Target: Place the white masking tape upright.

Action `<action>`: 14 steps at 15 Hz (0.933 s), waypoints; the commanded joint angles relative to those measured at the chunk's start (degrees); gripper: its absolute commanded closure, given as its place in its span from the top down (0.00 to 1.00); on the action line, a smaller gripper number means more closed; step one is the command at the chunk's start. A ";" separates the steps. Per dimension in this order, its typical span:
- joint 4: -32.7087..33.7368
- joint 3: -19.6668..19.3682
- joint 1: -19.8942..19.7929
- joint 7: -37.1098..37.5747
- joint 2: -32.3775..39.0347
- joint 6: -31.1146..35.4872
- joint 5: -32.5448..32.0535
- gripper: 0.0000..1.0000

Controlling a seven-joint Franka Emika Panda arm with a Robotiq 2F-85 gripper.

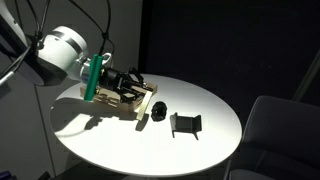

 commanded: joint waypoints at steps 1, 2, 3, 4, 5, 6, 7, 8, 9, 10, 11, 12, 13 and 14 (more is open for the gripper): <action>-0.61 1.18 0.89 1.63 0.97 -2.76 -1.92 0.06; -0.65 1.34 1.08 1.72 1.23 -3.24 -2.03 0.06; -0.69 1.43 1.16 1.81 1.45 -3.53 -2.32 0.06; -0.71 1.50 1.18 1.81 1.62 -3.73 -2.65 0.06; -0.69 1.48 1.12 1.77 1.77 -3.93 -3.02 0.06; -0.67 1.47 1.04 1.73 1.90 -4.07 -3.33 0.06; -0.62 1.43 0.97 1.70 2.00 -4.22 -3.64 0.06; -0.58 1.43 0.93 1.66 2.08 -4.37 -3.84 0.06; -0.52 1.41 0.89 1.59 2.15 -4.50 -3.98 0.06; -0.49 1.40 0.86 1.50 2.20 -4.50 -4.19 0.06; -0.51 1.38 0.81 1.51 2.22 -4.30 -4.55 0.06; -0.51 1.35 0.74 1.58 2.27 -4.18 -4.95 0.06; -0.53 1.32 0.68 1.61 2.33 -4.15 -5.40 0.06; -0.54 1.23 0.60 1.69 2.45 -4.23 -5.82 0.06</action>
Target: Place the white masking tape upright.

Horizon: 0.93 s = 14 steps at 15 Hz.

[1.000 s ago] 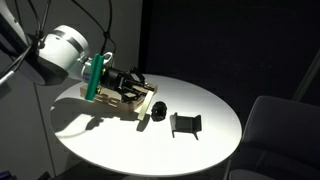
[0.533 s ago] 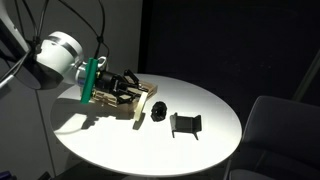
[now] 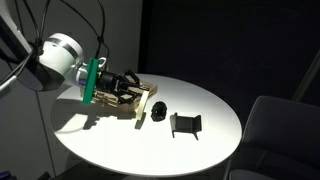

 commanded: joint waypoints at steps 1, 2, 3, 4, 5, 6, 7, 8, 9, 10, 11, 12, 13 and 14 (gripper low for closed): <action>-0.17 -0.02 -0.64 1.07 0.12 -0.79 -2.60 0.06; -0.18 -0.09 -0.75 1.16 0.21 -0.78 -2.88 0.06; -0.22 -0.15 -0.90 1.23 0.29 -0.75 -3.05 0.06; -0.25 -0.20 -1.03 1.31 0.35 -0.74 -3.21 0.06; -0.33 -0.26 -1.19 1.48 0.43 -0.72 -3.35 0.06; -0.41 -0.29 -1.33 1.63 0.51 -0.68 -3.47 0.06; -0.51 -0.32 -1.47 1.99 0.64 -0.62 -3.60 0.06; -0.56 -0.35 -1.58 2.52 0.81 -0.53 -3.70 0.06; -0.64 -0.37 -1.67 3.48 1.03 -0.47 -3.86 0.06; -0.73 -0.39 -1.74 4.44 1.22 -0.45 -3.94 0.06; -0.93 -0.38 -1.79 5.78 1.38 -0.57 -4.15 0.06; -1.10 -0.37 -1.80 7.04 1.53 -0.71 -4.40 0.06; -1.39 -0.36 -1.80 8.46 1.63 -0.91 -4.69 0.06; -1.69 -0.36 -1.80 9.84 1.75 -1.13 -4.96 0.06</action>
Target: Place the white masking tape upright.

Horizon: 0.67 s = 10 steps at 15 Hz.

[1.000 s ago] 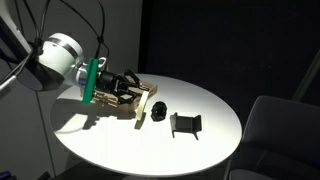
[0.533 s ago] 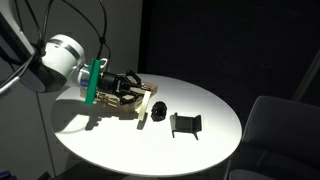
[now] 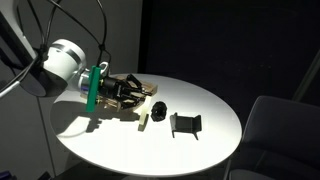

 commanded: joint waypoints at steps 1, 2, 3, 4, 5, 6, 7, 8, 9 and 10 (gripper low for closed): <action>-1.42 0.05 -0.49 5.09 -0.01 -1.27 -2.23 0.06; -1.71 0.06 -0.49 6.17 0.13 -1.50 -2.32 0.06; -1.95 0.07 -0.50 7.06 0.26 -1.70 -2.45 0.06; -2.22 0.10 -0.49 7.84 0.37 -1.97 -2.53 0.06; -2.41 0.14 -0.45 8.46 0.48 -2.39 -2.64 0.06; -2.52 0.17 -0.43 8.89 0.54 -2.73 -2.70 0.06; -2.62 0.22 -0.38 9.12 0.64 -3.10 -2.75 0.06; -2.68 0.25 -0.36 9.36 0.71 -3.38 -2.72 0.06; -2.73 0.29 -0.32 9.46 0.81 -3.71 -2.66 0.06; -2.76 0.33 -0.26 9.46 0.90 -4.00 -2.70 0.06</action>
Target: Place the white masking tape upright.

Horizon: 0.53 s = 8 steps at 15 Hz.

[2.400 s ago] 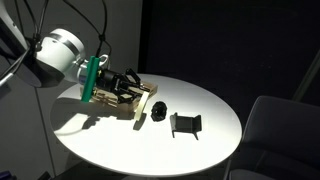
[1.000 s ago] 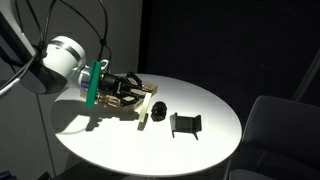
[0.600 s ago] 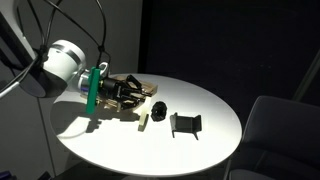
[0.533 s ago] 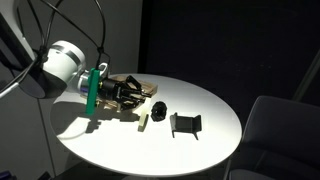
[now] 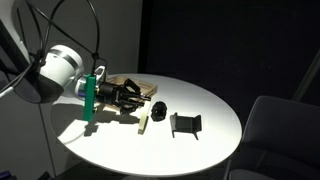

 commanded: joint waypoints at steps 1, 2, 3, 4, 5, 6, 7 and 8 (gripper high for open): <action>-0.61 0.37 -0.08 1.27 0.16 -1.86 -1.43 0.06; -0.61 0.41 -0.03 1.16 0.27 -2.11 -1.47 0.06; -0.59 0.47 0.04 0.97 0.45 -2.48 -1.49 0.06; -0.57 0.52 0.10 0.83 0.61 -2.78 -1.49 0.06; -0.56 0.57 0.17 0.73 0.75 -3.09 -1.49 0.06; -0.53 0.63 0.25 0.63 0.92 -3.38 -1.48 0.06; -0.50 0.69 0.30 0.49 1.10 -3.69 -1.50 0.06; -0.47 0.75 0.36 0.41 1.25 -3.93 -1.53 0.06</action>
